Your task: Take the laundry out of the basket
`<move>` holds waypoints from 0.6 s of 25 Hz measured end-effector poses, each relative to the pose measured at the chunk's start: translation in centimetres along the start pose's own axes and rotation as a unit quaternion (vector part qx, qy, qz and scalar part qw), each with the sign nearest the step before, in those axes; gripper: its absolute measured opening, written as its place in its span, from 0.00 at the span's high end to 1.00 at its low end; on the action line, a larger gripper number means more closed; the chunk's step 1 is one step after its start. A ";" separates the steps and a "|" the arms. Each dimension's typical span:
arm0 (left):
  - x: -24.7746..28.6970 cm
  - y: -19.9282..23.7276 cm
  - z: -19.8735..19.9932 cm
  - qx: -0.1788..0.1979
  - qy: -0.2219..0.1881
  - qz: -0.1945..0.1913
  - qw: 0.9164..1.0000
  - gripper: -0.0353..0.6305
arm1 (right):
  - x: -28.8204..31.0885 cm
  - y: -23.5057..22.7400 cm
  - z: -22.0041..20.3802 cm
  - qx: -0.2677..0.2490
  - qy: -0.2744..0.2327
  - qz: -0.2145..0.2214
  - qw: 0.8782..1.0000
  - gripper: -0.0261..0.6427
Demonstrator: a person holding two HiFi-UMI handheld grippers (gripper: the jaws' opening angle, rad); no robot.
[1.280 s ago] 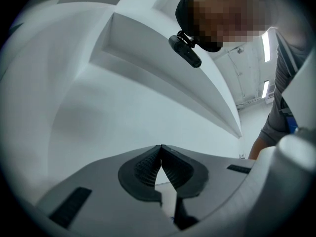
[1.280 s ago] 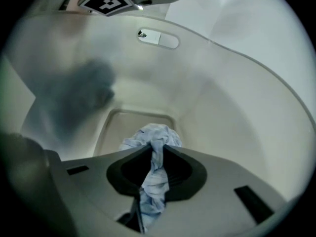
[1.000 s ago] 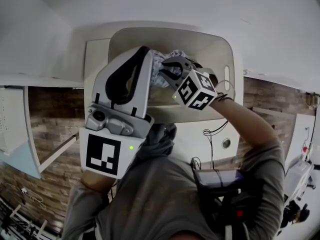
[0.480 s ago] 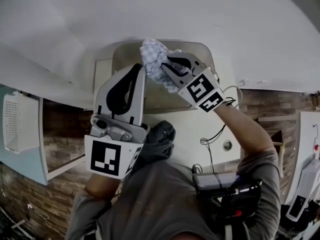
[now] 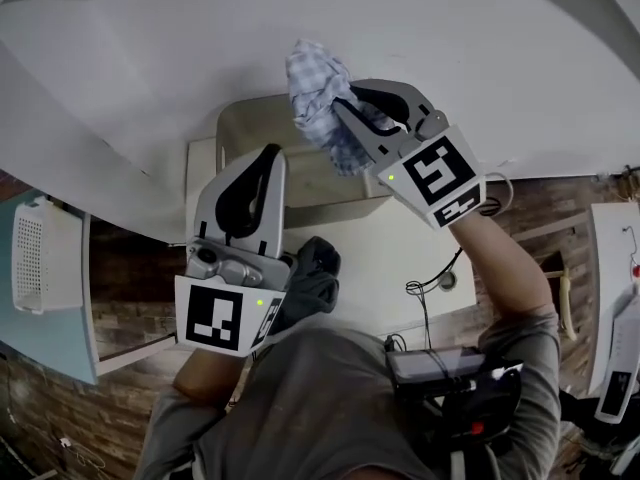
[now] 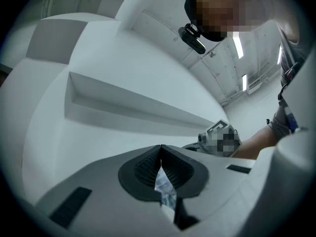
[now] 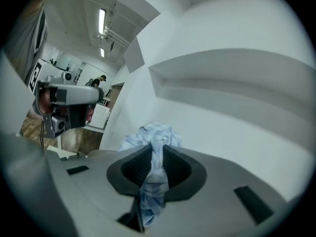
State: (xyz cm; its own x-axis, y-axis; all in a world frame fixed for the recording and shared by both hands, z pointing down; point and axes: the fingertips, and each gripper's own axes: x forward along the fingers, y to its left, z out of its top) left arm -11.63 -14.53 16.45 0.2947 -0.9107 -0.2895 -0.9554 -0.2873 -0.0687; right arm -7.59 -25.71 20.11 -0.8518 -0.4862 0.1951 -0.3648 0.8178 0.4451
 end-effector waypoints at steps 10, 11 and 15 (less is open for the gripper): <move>-1.4 -4.6 0.7 -0.014 -0.011 -0.054 0.998 0.93 | -9.4 1.4 4.6 -0.013 -0.036 -0.059 0.998 0.86; -1.3 -5.1 0.6 -0.017 -0.011 -0.062 0.998 0.94 | -10.2 1.7 4.5 -0.012 -0.035 -0.064 0.997 0.86; -0.8 -6.9 0.4 -0.026 -0.012 -0.091 0.995 0.93 | -13.1 2.8 3.3 -0.002 -0.027 -0.084 0.996 0.86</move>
State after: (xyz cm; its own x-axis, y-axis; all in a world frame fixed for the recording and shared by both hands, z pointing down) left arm -5.26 -11.68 16.75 0.4618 -0.8351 -0.2989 -0.8836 -0.4626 -0.0727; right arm 1.32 -16.08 15.94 -0.7978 -0.5989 0.0693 -0.5031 0.7247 0.4709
